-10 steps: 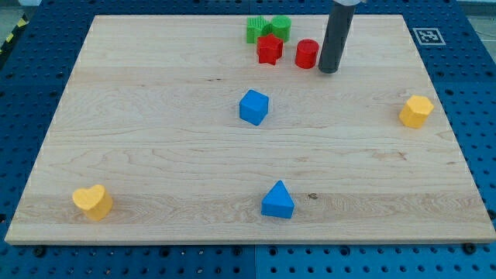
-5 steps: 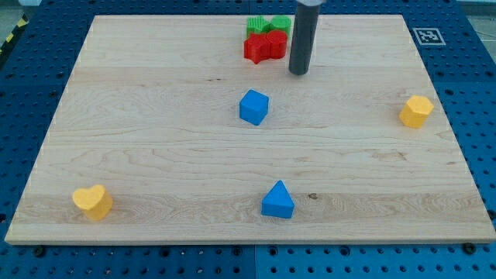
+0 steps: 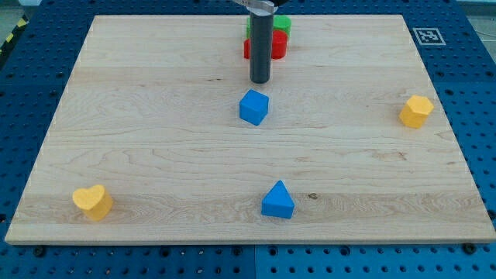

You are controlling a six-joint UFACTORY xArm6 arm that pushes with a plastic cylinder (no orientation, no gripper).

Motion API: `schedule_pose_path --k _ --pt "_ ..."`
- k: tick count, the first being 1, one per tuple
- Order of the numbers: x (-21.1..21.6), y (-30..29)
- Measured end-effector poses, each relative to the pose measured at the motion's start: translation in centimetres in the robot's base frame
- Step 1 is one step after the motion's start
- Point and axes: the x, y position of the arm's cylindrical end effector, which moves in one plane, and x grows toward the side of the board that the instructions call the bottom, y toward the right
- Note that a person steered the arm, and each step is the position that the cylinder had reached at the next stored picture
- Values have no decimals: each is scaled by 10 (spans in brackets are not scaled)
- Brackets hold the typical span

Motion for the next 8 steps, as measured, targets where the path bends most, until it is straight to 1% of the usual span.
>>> schedule_pose_path --k 3,5,6,7,8 --pt "9 1" --pt "39 1" --pt "39 1" --pt "39 8" --pt "44 38"
